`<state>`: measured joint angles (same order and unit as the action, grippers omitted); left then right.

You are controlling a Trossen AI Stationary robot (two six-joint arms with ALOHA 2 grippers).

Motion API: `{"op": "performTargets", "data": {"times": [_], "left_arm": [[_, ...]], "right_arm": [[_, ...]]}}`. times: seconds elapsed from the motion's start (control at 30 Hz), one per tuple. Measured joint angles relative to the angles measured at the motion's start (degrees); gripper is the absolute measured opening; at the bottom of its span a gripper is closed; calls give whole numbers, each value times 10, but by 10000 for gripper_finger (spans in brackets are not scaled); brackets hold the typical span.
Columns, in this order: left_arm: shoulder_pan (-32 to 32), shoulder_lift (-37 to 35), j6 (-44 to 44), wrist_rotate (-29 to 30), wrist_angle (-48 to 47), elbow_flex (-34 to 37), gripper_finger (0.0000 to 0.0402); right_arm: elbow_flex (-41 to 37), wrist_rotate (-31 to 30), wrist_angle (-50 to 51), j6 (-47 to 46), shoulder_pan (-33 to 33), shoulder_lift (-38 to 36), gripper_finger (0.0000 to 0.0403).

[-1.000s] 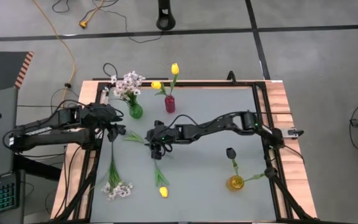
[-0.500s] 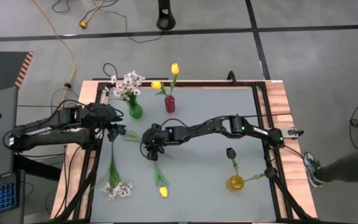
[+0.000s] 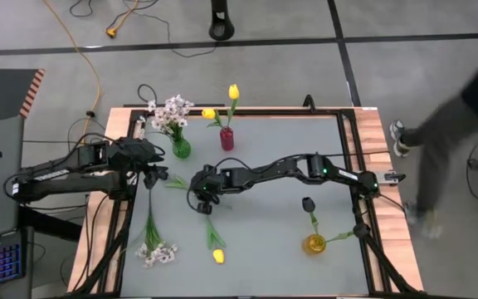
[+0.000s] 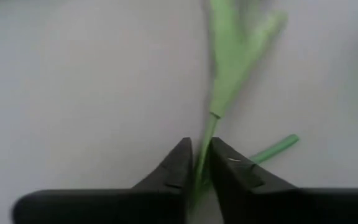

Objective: Sort flowers into vase by color
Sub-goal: Put the black tulip into the yellow vase

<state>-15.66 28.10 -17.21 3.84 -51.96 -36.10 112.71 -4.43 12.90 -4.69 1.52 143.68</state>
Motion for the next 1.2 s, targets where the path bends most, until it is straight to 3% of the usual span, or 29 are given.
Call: {"op": "performTargets", "data": {"times": [0.2,0.53,1.2], "left_arm": [[0,0,0,0,0,0,184],[0,0,-3,0,0,0,184],[0,0,2,11,6,0,184]], "right_arm": [[0,0,2,0,0,-2,24],[-1,0,26,-13,3,-18,24],[-1,0,265,17,3,-185,24]]}}
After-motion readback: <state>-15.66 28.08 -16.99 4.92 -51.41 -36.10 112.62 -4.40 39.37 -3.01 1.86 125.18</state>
